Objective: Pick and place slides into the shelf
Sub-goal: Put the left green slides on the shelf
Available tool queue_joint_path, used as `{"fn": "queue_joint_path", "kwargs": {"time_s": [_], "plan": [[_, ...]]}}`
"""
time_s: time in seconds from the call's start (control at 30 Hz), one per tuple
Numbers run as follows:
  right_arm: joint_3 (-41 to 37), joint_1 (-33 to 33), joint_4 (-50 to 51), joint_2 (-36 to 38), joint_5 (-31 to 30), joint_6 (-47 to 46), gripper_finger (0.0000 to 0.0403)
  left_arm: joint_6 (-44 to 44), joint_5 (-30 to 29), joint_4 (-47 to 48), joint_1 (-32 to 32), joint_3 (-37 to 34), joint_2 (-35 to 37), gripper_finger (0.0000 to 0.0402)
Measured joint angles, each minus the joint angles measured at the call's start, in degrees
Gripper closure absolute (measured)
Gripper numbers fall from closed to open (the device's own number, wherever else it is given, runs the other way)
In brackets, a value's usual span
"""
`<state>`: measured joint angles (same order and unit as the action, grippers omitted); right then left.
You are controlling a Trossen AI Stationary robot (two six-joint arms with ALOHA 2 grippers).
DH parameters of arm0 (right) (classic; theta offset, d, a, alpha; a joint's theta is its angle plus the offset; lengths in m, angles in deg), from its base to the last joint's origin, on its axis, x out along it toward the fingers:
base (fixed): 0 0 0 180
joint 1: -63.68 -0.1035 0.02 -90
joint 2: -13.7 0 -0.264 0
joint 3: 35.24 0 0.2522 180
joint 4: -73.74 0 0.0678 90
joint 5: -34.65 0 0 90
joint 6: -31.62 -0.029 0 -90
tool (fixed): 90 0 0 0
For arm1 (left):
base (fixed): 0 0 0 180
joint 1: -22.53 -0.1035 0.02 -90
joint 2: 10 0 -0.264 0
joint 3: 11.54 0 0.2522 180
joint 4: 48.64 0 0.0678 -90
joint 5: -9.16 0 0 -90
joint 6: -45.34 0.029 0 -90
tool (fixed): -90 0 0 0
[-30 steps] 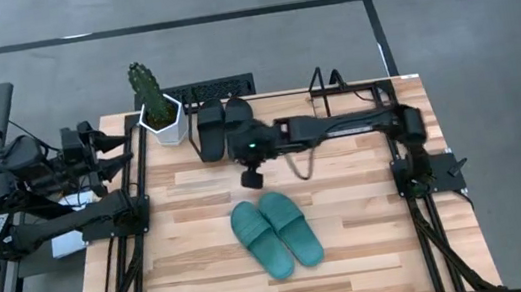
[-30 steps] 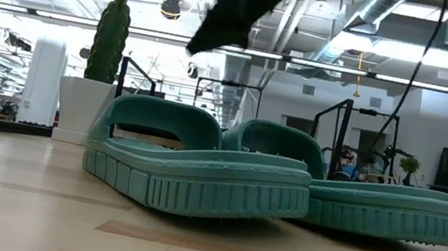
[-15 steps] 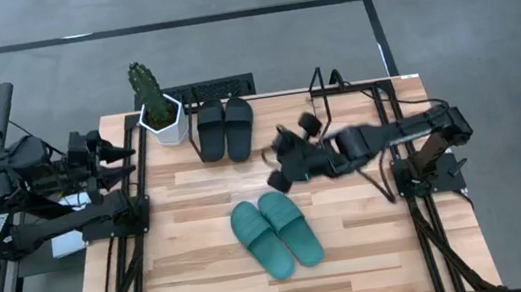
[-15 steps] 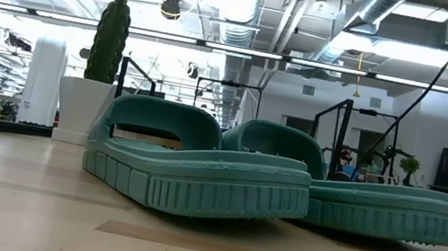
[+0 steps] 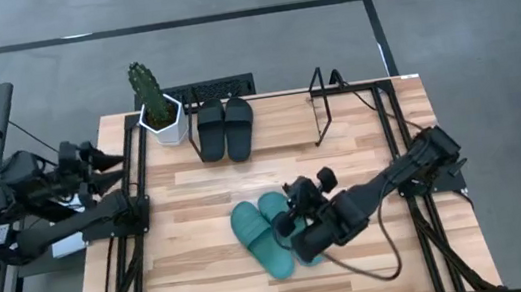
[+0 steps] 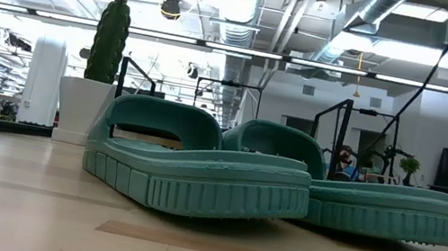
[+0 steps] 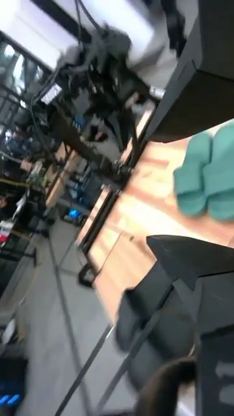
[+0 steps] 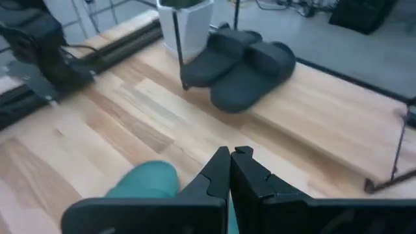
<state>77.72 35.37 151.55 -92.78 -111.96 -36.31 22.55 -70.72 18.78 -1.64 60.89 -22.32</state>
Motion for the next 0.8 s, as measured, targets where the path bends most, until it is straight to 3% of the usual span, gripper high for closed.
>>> {"fn": "queue_joint_path", "kwargs": {"time_s": [0.13,0.27,0.37,0.53,0.8], "plan": [[0.1,-1.7,1.7,-1.6,-0.5,-4.2,0.0403,-9.0,6.0,-4.5,0.0,-8.6,5.5,0.0171],[0.1,-3.0,7.8,-1.6,-0.6,-7.6,0.0403,-20.1,14.3,-15.0,0.0,-17.7,9.0,0.0171],[0.0,-4.2,15.1,-1.3,-0.6,-11.5,0.0403,-26.0,16.8,-22.7,0.0,-22.9,10.4,0.0171],[0.1,-7.5,25.8,-1.1,-0.5,-19.6,0.0403,-28.7,12.1,-26.3,0.0,-26.3,9.9,0.0171],[-0.1,-12.0,26.0,-1.1,-0.5,-20.8,0.0403,-25.5,5.5,-31.3,0.0,-26.8,4.3,0.0171]]}}
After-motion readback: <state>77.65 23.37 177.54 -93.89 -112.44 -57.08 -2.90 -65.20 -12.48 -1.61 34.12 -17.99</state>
